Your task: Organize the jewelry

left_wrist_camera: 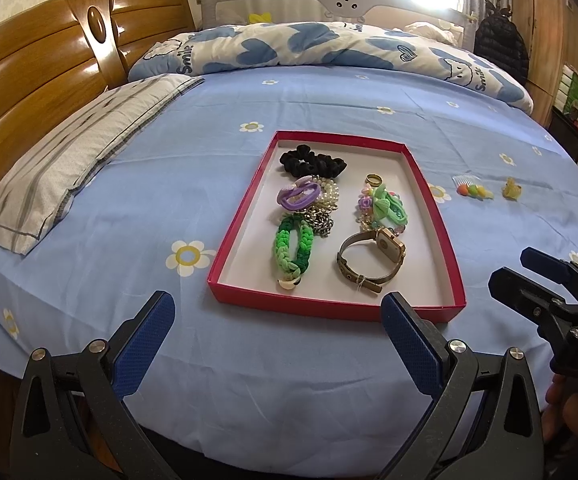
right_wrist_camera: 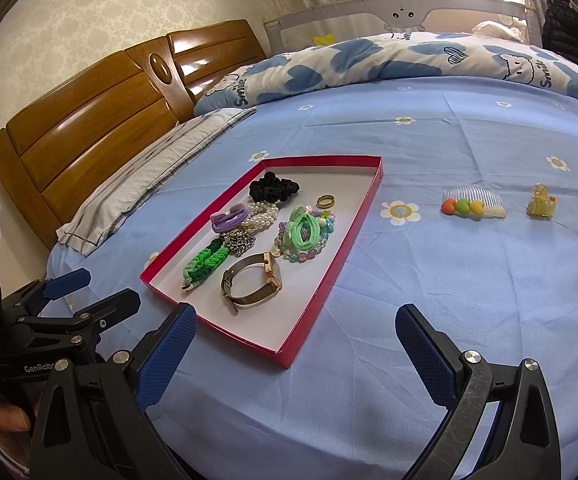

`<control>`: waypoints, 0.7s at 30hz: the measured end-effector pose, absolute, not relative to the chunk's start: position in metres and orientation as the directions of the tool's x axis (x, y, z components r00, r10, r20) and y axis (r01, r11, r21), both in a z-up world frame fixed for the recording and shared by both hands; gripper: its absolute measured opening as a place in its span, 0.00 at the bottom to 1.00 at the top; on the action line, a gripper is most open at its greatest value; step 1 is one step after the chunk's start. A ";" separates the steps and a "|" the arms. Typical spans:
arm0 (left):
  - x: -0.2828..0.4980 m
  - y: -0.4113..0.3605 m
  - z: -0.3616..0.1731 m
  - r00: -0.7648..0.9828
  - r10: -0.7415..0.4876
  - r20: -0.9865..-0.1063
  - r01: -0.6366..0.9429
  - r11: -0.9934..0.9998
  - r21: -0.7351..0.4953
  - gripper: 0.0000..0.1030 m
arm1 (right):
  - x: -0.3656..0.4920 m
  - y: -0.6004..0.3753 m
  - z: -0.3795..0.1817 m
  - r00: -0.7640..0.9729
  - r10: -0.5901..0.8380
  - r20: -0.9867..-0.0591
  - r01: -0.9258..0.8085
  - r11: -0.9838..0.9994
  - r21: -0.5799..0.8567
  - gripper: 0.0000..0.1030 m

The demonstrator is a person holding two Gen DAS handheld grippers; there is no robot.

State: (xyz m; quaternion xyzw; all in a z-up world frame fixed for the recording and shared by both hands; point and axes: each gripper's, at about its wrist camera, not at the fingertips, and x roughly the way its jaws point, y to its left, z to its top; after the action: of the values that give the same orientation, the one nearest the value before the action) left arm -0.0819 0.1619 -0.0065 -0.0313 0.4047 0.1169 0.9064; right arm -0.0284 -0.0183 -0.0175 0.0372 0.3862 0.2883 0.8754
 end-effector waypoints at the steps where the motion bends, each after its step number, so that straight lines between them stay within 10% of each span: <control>1: -0.082 0.162 -0.007 0.645 0.185 -0.742 -0.236 0.971 0.038 1.00 | -0.028 -0.018 -0.017 0.536 0.533 -0.655 -0.476 0.831 0.288 0.98; 21: -0.081 0.161 -0.007 0.646 0.184 -0.741 -0.231 0.972 0.040 1.00 | -0.028 -0.019 -0.017 0.536 0.533 -0.655 -0.475 0.832 0.287 0.98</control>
State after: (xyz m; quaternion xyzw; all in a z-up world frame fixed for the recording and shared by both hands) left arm -0.0811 0.1610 -0.0069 -0.0291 0.4049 0.1143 0.9067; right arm -0.0285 -0.0188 -0.0174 0.0371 0.3860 0.2878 0.8757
